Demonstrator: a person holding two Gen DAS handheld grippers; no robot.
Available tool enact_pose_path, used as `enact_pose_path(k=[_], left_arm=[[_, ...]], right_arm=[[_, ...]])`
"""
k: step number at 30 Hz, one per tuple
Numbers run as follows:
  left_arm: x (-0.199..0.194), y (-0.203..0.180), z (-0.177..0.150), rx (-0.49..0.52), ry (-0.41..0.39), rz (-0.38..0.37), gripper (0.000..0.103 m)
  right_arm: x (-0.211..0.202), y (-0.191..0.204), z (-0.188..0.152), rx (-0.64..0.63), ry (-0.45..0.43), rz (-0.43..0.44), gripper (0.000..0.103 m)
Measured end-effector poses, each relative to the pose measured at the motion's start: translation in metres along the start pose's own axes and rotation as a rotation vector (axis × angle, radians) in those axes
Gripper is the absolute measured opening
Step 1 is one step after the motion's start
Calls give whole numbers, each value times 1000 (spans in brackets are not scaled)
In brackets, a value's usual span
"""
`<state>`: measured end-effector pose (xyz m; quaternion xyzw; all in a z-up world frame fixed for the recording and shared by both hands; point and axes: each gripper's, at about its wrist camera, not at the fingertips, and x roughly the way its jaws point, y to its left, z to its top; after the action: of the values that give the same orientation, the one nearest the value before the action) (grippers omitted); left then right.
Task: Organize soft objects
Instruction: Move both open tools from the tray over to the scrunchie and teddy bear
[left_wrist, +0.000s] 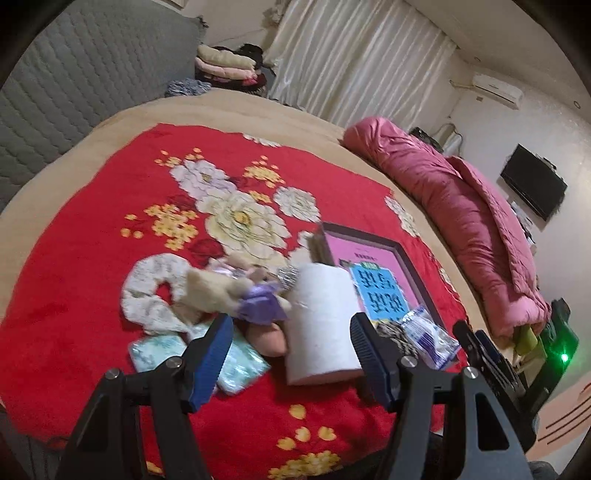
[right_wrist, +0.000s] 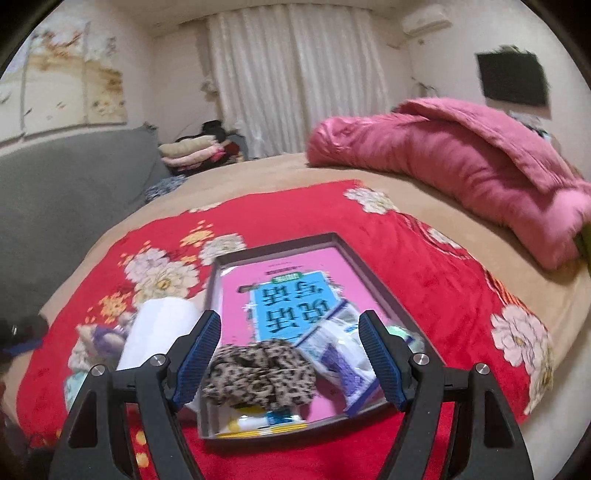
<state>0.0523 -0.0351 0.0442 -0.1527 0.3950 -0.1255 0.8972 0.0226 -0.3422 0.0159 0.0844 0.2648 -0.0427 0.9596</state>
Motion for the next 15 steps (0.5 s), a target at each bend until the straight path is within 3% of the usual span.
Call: enact_pose_path(k=[15], left_arm=[[-22,105,16,-213,-83,112,66]], right_arm=[[-10,74,-10,-201,12,154,78]])
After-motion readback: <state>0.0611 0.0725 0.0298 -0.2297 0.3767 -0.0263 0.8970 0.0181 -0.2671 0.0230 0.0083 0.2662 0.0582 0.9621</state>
